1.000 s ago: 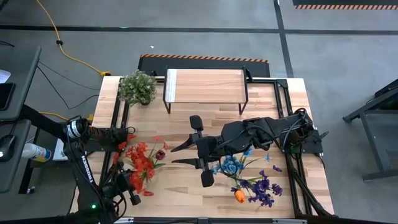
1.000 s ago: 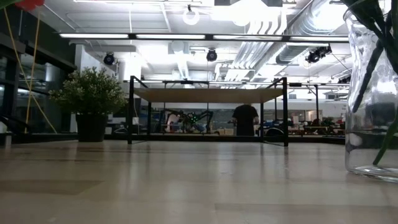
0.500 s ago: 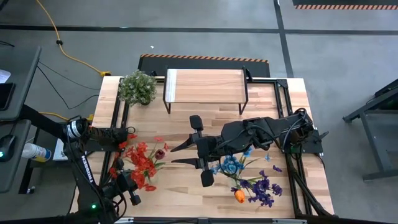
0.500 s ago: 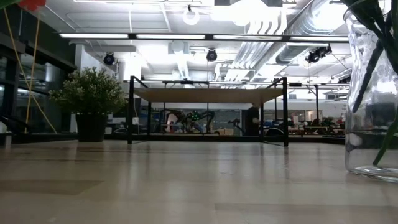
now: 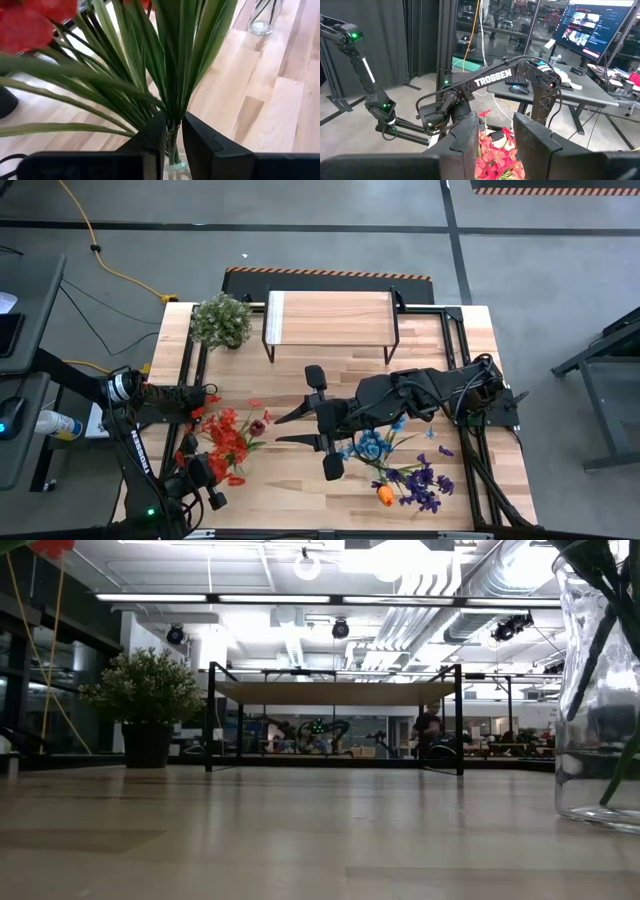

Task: Pick and place flowers into a vace then onto a shelf
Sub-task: Put the orange flowers into the left transparent vase

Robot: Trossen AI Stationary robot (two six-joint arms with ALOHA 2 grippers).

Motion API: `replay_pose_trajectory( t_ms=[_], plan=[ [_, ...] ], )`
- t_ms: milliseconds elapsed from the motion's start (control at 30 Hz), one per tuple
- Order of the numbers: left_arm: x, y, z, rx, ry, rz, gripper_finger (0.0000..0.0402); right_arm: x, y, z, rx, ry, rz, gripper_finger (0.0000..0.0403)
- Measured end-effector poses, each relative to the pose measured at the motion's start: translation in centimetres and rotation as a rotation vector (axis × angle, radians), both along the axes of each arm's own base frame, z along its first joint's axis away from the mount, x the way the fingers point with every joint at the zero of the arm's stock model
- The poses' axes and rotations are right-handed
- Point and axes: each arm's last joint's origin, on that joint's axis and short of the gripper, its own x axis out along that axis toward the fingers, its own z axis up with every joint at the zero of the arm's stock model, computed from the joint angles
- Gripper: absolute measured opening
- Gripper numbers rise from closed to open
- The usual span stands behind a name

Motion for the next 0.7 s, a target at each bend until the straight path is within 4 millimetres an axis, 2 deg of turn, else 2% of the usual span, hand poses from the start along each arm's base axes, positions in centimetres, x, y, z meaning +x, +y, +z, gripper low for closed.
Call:
replay_pose_trajectory(
  t_ms=[167, 467, 700],
  plan=[
    [-0.1, -0.1, 0.1, -0.021, 0.034, 0.019, 0.0094, 0.0, 0.0, 0.0, 0.000, 0.000, 0.000, 0.0114],
    [0.2, -0.7, 1.6, -0.073, 0.023, 0.013, 0.0095, 0.0, 0.0, 0.0, 0.000, 0.001, 0.007, 0.0114],
    [0.0, -0.7, 1.5, -0.104, 0.094, 0.044, 0.0095, 0.0, 0.2, 0.0, 0.005, 0.003, 0.058, 0.0114]
  ],
)
